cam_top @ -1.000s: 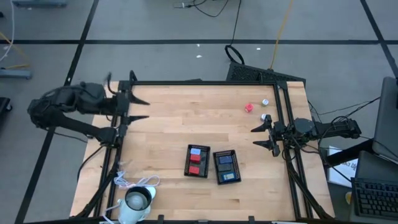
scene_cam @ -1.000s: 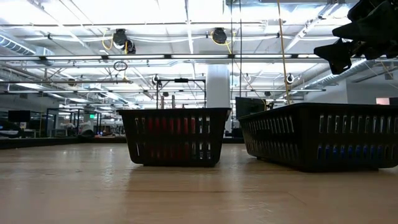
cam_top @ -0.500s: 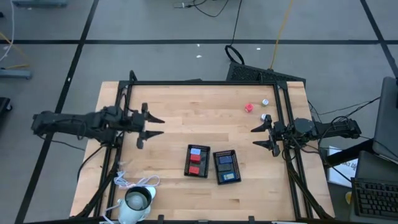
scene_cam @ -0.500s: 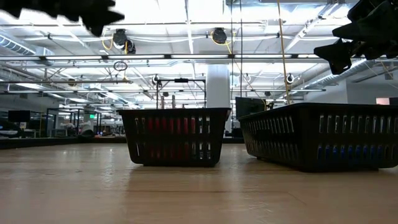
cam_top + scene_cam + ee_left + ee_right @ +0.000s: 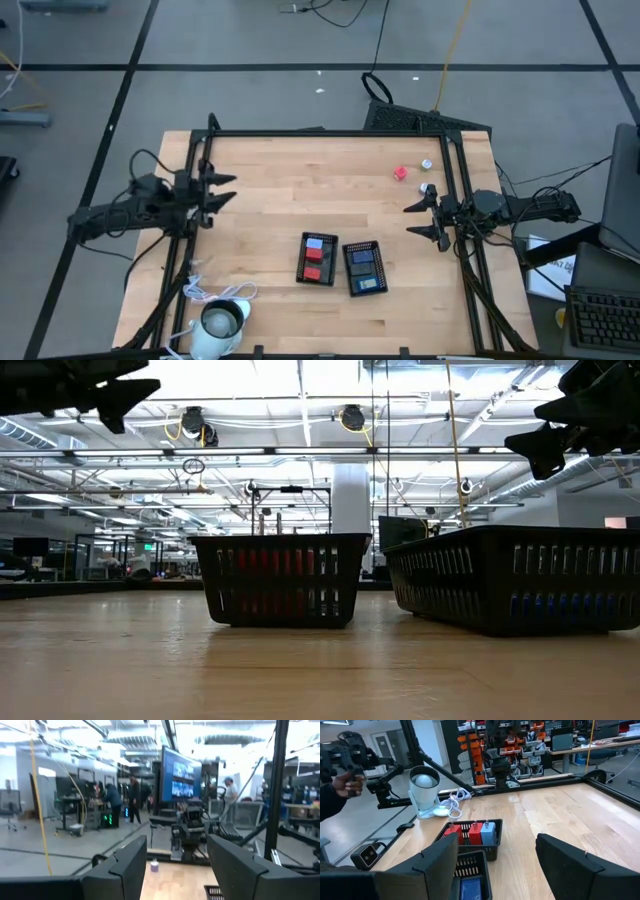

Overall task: Pick & Place Office items
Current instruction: Put the pink charger adapter into the left black basket

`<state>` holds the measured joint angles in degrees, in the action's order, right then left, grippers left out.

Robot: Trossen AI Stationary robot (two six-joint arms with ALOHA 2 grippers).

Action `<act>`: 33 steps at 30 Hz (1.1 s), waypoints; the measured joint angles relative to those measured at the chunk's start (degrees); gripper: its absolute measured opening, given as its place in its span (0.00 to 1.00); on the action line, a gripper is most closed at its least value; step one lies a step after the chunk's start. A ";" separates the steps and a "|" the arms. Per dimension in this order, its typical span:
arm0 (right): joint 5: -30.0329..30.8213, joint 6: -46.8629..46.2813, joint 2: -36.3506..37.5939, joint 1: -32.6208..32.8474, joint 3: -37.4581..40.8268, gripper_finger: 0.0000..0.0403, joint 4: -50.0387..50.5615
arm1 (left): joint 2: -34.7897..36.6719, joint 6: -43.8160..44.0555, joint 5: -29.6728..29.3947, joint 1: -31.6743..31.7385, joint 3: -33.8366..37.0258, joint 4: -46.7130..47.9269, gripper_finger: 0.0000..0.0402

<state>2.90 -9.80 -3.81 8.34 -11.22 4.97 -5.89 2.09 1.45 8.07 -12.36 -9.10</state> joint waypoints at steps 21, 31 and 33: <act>0.00 0.00 0.00 0.02 0.00 0.63 -0.01 | 5.58 2.51 -1.53 2.63 11.52 -2.34 0.52; 0.00 0.00 0.00 0.02 0.00 0.63 -0.19 | 5.53 -0.31 -1.53 2.63 11.52 1.42 0.52; 0.00 0.00 0.00 0.02 0.00 0.63 -0.81 | 5.53 -0.31 -1.53 2.63 11.52 1.44 0.52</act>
<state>2.90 -9.80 -3.81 8.36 -11.22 4.17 -0.36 1.78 -0.08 10.70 -0.84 -7.66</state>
